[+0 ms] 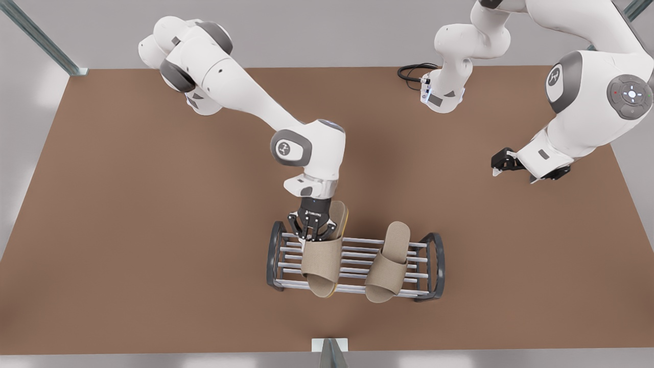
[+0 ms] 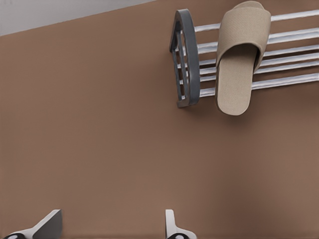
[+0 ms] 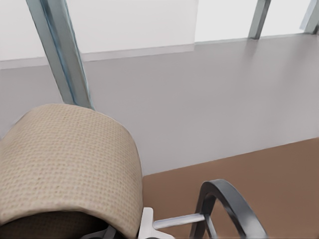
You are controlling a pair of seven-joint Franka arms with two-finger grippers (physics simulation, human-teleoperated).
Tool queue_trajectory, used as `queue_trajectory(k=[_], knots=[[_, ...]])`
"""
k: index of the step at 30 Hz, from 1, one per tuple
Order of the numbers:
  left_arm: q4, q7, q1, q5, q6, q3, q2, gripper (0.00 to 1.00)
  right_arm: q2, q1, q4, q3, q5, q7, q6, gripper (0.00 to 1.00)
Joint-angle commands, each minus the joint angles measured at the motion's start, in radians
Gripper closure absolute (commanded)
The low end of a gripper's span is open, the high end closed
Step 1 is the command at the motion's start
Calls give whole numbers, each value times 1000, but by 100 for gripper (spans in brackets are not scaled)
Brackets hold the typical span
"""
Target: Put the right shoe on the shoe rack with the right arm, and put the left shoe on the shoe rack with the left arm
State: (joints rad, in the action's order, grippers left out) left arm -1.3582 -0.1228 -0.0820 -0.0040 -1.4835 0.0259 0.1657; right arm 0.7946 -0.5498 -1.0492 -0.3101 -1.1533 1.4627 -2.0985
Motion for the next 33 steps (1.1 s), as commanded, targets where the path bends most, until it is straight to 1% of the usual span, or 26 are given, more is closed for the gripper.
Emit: queue_trajectory(k=[1,10,16,19,22,27,32,33], knots=[[1,-40,-1,1,-1,0,-2,0,5,-10,-2,2,0,146,8,79],[1,-38,-2,1,0,0,-2,0,0,-27,-91,-7,9,228,23,79],[1,-37,-2,1,-1,0,-3,0,6,-36,-94,-7,7,251,23,79],[-1,-40,-2,1,0,2,-5,0,12,-32,-107,19,1,254,9,79],[1,-40,-4,1,-8,2,0,0,14,-30,-123,23,-2,254,6,79],[-1,-40,-2,1,-5,2,-2,0,49,-35,-120,72,-8,254,-32,79],[-1,-40,-4,1,-3,2,-3,0,69,-45,-117,80,-9,254,-67,79],[-1,-40,-5,1,-3,2,-2,0,74,-67,-115,109,-14,254,-67,79]])
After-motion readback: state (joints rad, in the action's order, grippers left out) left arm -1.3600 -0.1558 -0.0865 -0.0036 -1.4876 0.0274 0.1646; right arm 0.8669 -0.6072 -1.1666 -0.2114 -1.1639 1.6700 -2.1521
